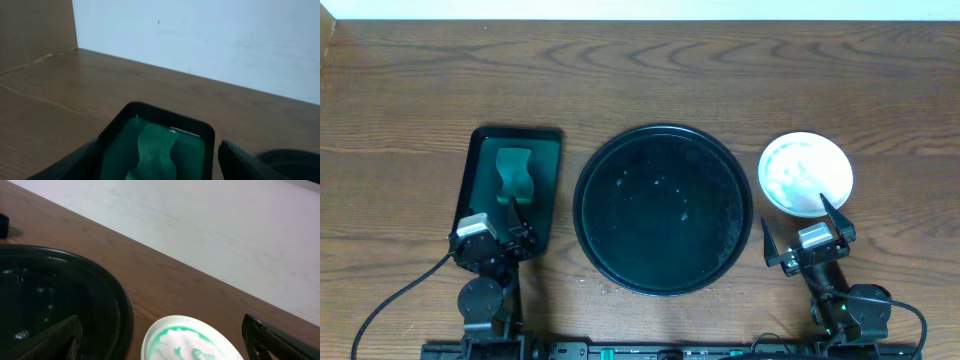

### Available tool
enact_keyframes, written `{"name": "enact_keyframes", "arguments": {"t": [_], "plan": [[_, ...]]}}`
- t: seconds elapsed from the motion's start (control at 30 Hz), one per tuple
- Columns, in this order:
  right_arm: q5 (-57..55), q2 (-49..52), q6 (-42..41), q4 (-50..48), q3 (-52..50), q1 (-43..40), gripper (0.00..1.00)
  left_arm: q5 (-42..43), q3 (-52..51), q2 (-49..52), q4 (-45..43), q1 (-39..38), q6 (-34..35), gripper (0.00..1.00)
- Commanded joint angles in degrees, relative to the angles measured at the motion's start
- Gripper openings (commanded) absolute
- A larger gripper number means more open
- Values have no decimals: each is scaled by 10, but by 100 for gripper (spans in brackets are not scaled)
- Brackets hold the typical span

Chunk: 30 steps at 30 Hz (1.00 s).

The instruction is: Clean dirty plates on tray and stack at the side

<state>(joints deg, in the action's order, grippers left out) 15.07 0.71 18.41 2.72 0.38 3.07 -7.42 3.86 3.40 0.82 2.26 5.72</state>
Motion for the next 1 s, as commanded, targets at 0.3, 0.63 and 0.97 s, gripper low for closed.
{"name": "enact_keyframes", "arguments": {"t": [0.3,0.63,0.97], "plan": [[6,-3,-10,2,-1,0,99,10,-36,-33,28,3,-10,74],[6,-3,-10,2,-1,0,99,9,-36,-31,28,3,-10,74],[6,-3,-10,2,-1,0,99,9,-36,-31,28,3,-10,74]]}}
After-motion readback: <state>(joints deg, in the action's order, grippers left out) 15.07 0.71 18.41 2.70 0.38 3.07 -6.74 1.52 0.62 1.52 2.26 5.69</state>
